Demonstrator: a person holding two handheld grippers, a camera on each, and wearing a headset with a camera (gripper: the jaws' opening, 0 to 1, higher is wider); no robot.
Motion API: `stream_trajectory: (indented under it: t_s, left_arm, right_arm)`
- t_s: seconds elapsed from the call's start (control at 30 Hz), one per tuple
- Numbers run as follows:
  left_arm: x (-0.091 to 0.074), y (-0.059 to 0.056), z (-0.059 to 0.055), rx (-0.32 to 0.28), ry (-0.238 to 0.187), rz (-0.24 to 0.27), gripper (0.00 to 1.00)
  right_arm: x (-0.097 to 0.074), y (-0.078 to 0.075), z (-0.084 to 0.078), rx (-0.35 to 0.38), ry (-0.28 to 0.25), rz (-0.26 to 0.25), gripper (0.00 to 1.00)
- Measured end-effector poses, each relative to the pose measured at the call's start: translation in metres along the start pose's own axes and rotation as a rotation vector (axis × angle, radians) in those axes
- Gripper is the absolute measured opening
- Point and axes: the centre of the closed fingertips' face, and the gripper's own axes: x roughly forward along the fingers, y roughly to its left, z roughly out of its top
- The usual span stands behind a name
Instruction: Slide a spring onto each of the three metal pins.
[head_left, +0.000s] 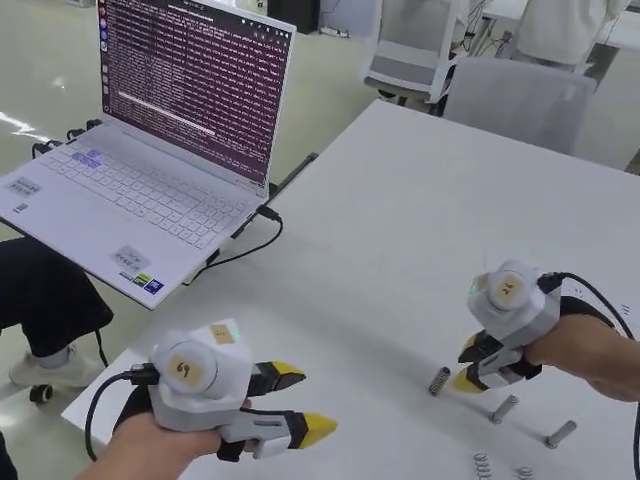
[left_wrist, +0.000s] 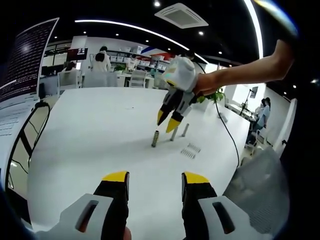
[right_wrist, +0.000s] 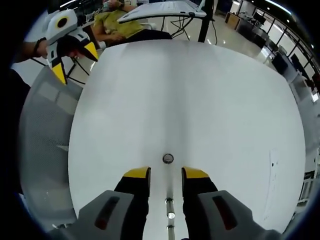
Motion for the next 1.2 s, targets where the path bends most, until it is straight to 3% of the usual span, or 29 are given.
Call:
stream_trajectory:
  t_s: [0.37, 0.83, 1.2]
  left_arm:
    - [-0.001, -0.007, -0.001, 0.005, 0.003, -0.011, 0.36]
    - [-0.002, -0.009, 0.003, 0.006, -0.001, -0.016, 0.36]
    - [0.002, -0.014, 0.007, 0.017, 0.001, -0.028, 0.36]
  right_arm:
    - [-0.012, 0.007, -0.007, 0.100, -0.073, -0.025, 0.24]
    - [-0.036, 0.009, -0.013, 0.326, -0.264, -0.070, 0.26]
    - [-0.048, 0.013, -0.025, 0.418, -0.342, -0.103, 0.27]
